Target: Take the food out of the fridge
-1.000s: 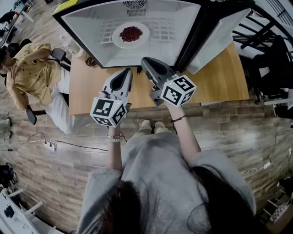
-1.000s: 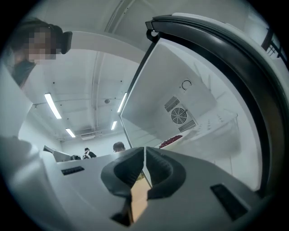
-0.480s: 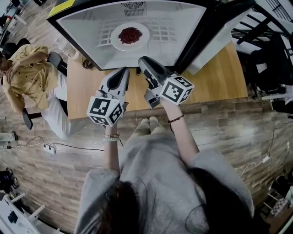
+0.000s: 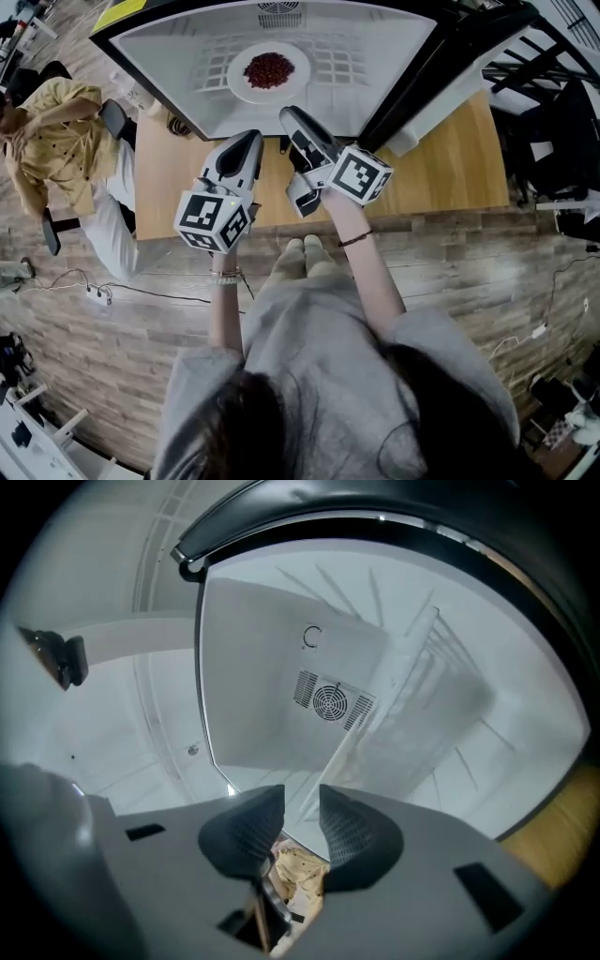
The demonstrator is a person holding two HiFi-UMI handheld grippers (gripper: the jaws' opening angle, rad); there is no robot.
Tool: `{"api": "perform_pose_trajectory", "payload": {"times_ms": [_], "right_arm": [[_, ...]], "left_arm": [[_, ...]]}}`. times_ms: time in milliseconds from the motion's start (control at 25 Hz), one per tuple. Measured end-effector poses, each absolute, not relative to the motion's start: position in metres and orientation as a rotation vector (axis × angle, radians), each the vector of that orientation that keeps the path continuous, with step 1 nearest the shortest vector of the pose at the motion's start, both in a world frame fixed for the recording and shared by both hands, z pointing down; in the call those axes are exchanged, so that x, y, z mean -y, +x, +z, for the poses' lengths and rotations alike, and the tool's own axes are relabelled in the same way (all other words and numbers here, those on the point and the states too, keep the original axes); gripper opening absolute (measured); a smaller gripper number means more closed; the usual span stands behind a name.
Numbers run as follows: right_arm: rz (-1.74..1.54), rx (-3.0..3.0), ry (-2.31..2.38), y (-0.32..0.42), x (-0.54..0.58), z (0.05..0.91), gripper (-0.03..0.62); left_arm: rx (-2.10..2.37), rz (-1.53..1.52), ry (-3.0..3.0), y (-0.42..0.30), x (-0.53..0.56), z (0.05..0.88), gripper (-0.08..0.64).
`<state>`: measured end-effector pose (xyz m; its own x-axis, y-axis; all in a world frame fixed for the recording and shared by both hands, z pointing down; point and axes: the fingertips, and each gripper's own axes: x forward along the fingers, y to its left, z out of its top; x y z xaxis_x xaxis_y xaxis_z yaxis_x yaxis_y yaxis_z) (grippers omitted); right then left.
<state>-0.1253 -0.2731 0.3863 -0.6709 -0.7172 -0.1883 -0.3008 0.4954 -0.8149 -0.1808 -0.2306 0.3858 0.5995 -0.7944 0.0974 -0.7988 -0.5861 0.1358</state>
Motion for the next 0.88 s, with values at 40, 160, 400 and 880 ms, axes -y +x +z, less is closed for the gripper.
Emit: {"api": "perform_pose_trajectory", "payload": {"times_ms": [40,160,400,880], "right_arm": [[-1.093,-2.209,-0.810,-0.126,0.275,0.386,0.109],[-1.155,-2.146,-0.771,-0.125,0.279,0.388,0.115],[-1.208,-2.092,-0.756,-0.126,0.288,0.393,0.129],[-1.341,-1.940,-0.757,-0.125,0.304,0.399,0.130]], "left_arm": [[1.338,0.041,2.659,-0.181,0.232,0.385,0.008],[1.342,0.043,2.659,-0.180,0.235,0.386,0.008],[1.350,0.044,2.654,-0.181,0.239,0.387,0.008],[1.381,0.046,2.660,-0.182,0.246,0.378,0.008]]}}
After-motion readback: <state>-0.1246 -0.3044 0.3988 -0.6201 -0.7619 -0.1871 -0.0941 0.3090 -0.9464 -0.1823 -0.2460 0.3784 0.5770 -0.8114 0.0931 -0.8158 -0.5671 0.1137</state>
